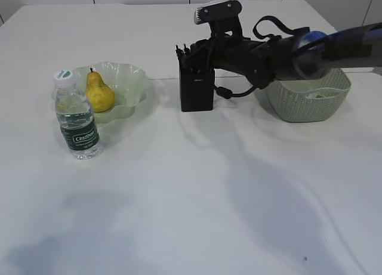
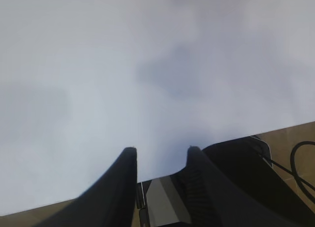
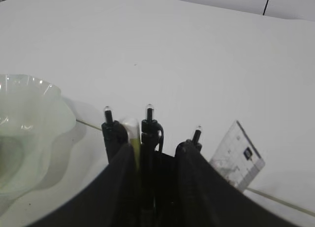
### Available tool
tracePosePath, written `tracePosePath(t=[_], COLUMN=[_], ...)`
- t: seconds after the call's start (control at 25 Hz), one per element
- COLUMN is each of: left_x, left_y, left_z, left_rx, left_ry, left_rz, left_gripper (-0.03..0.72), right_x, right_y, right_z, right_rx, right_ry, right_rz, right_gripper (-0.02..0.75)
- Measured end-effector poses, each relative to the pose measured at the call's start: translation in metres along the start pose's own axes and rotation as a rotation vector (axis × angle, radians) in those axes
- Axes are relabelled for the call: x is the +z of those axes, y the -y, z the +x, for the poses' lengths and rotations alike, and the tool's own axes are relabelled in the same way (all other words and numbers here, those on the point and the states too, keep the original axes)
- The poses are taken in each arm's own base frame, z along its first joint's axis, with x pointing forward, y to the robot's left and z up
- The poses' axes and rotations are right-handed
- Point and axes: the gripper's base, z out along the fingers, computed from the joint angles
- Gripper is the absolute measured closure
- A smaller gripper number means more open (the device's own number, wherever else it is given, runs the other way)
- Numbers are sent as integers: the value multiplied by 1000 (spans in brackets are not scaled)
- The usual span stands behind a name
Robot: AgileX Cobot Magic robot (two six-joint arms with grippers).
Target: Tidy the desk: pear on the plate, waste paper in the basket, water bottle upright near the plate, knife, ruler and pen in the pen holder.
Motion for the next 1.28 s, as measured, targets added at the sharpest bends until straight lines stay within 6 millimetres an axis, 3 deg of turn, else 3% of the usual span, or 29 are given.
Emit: tracePosePath(t=[0.56,0.88,1.28], left_x=[0,0,-7], left_y=[-1,-2,-1], left_z=[-6,-8,-11], left_rx=[0,3,11], left_ry=[66,93,194], left_rz=[-9,-18,-29], left_gripper=[449,449,449], right_x=[-46,-87,-139], right_y=[8,12,17], right_z=[-66,-114,-158], right_rx=[1,-4,-40], right_ry=[-62,-34,-28], right_rz=[46,71,113], right_gripper=[476,475,476])
